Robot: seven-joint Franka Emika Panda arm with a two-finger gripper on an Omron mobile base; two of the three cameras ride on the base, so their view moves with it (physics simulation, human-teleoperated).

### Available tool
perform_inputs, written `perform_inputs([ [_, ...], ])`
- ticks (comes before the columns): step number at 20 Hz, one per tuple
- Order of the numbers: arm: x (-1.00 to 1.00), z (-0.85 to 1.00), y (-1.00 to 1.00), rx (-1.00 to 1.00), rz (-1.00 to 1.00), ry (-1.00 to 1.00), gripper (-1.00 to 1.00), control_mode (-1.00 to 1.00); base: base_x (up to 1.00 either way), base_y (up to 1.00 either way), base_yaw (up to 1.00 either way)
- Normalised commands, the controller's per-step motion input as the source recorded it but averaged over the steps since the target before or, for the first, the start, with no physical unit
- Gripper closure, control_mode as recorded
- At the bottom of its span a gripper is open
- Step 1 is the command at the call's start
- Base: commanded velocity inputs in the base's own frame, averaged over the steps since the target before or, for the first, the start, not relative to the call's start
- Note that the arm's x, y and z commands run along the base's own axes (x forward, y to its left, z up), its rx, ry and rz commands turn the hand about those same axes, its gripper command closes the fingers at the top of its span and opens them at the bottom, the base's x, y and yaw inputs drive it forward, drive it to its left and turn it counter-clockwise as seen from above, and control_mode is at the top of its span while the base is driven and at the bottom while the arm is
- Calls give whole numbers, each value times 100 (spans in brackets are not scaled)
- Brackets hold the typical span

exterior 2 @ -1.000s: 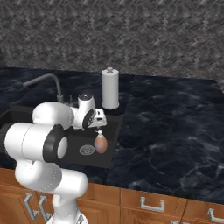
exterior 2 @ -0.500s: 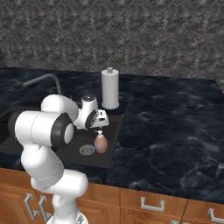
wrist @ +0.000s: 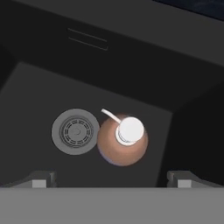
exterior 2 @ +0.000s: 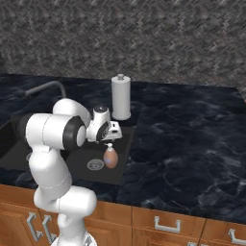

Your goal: Pick up the soap dispenser and soap dispenser from the sink, and place them back in the cabinet, and close the cabinet doors.

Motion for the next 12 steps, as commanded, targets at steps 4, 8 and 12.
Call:
perform_inputs([
  [4,19,-19,-2,0,0,0,-100,-100,0,0,0],
  [8,19,-22,-1,0,0,0,-100,-100,0,0,0],
  [12,21,-24,-3,0,0,0,-100,-100,0,0,0],
])
